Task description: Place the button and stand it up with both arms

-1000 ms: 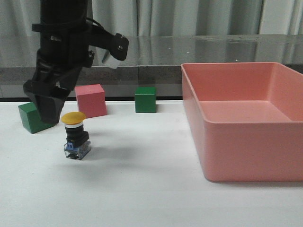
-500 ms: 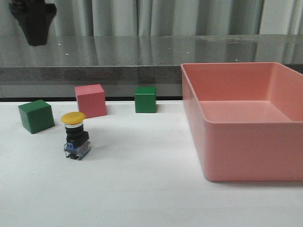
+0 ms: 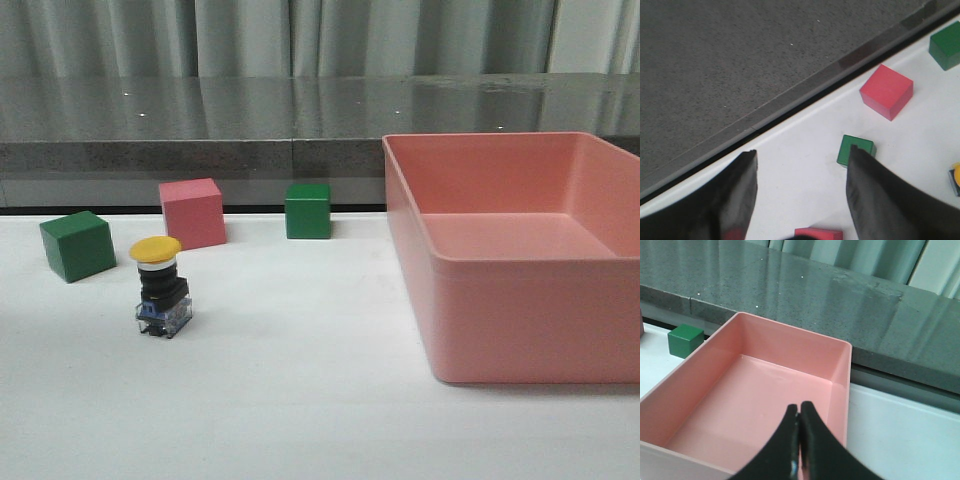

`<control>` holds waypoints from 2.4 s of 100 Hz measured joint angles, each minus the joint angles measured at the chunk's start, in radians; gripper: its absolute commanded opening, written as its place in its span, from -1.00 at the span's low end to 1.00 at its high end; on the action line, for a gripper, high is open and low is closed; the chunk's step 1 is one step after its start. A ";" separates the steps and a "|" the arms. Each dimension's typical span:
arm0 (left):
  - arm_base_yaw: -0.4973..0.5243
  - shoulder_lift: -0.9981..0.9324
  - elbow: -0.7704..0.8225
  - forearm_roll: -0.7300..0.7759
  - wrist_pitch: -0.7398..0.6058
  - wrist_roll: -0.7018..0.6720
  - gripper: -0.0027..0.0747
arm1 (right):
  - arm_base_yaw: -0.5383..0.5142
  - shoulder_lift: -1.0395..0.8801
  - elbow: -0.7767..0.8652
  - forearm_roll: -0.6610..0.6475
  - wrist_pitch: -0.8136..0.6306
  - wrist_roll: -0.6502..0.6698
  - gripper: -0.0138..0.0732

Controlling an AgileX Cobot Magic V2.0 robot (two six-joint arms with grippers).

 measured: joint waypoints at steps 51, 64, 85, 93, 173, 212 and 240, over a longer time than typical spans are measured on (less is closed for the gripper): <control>0.004 -0.557 0.771 -0.199 -0.502 0.000 -0.98 | 0.000 0.000 0.000 0.000 0.000 0.000 -0.82; 0.004 -0.687 0.921 -0.276 -0.573 0.000 -0.98 | 0.000 0.000 0.000 0.000 0.000 0.000 -0.82; 0.004 -0.861 1.100 -0.322 -0.633 0.000 -0.98 | 0.000 0.000 0.000 0.000 0.000 0.000 -0.82; 0.004 -0.900 1.128 -0.329 -0.637 0.000 -0.98 | 0.000 0.000 0.000 0.000 0.000 0.000 -0.82; 0.006 -0.931 1.182 -0.246 -0.707 -0.011 -0.98 | 0.000 0.000 0.000 0.000 0.000 0.000 -0.82; 0.144 -1.202 1.431 -0.120 -0.857 -0.192 -0.98 | 0.000 0.000 0.000 0.000 0.000 0.000 -0.82; 0.184 -1.319 1.488 -0.120 -0.874 -0.217 -0.98 | 0.000 0.000 0.000 0.000 0.000 0.000 -0.82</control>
